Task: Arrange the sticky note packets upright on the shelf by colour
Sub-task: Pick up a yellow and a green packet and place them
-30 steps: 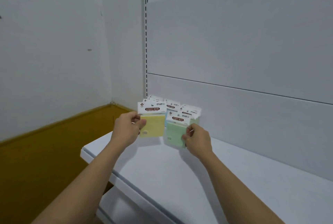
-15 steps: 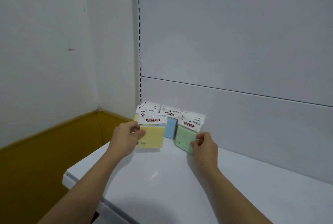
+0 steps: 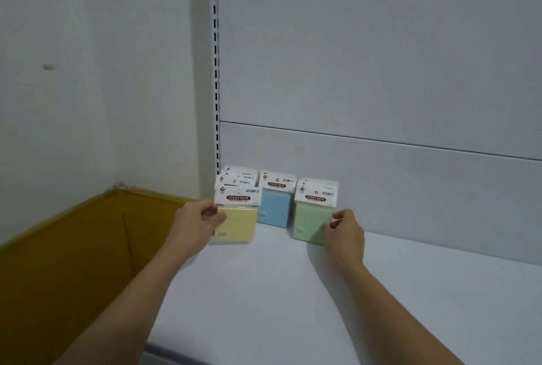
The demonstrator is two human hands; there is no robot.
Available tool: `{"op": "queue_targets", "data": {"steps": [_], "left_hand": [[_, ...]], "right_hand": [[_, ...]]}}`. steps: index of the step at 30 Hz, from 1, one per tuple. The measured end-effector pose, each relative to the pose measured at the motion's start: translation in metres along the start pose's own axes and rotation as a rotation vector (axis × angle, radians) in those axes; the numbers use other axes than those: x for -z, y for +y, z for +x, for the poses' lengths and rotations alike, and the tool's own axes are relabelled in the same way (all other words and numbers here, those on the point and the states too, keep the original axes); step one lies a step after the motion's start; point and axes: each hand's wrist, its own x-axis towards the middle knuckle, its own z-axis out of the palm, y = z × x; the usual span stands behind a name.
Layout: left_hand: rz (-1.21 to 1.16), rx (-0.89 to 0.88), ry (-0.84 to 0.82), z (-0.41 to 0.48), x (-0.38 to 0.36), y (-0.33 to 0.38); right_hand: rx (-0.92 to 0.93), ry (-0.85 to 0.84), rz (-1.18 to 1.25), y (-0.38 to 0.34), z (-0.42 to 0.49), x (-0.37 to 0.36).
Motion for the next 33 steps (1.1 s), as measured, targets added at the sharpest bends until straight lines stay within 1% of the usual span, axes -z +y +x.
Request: {"op": "queue_targets", "data": {"steps": [2,4,7,9,10,13,14,18,21,24,27,33], "left_hand": [[-0.014,-0.006,-0.018,0.007,0.007,-0.002],[-0.03,-0.003,-0.039,0.016,0.013,-0.006],[-0.024,0.016,-0.08,0.031,0.021,-0.019],[-0.011,0.01,-0.09,0.042,0.023,-0.027],[-0.009,0.006,-0.082,0.046,0.021,-0.029],[-0.022,-0.006,-0.033,0.051,0.014,-0.026],[-0.027,-0.012,-0.012,0.052,0.009,-0.027],[-0.067,-0.029,0.099,0.058,-0.008,-0.036],[-0.092,-0.007,0.165,0.059,-0.019,-0.047],[-0.122,-0.012,0.188,0.061,-0.023,-0.06],[-0.141,-0.019,0.174,0.066,-0.025,-0.063],[-0.144,-0.008,0.17,0.068,-0.024,-0.062]], "right_hand": [[-0.033,0.019,-0.012,-0.003,-0.004,-0.002],[-0.036,0.081,-0.026,-0.01,-0.011,-0.004],[0.015,0.22,-0.037,-0.032,-0.027,-0.006],[0.08,0.242,-0.034,-0.05,-0.041,-0.011],[0.143,0.197,-0.064,-0.058,-0.05,-0.016],[0.385,-0.005,-0.215,-0.067,-0.082,-0.039],[0.428,-0.062,-0.281,-0.065,-0.089,-0.047],[0.394,-0.31,-0.567,-0.053,-0.1,-0.059],[0.443,-0.415,-0.664,-0.043,-0.101,-0.056],[0.413,-0.574,-0.741,-0.04,-0.103,-0.056],[0.406,-0.612,-0.744,-0.042,-0.103,-0.056],[0.413,-0.594,-0.77,-0.037,-0.101,-0.059]]}}
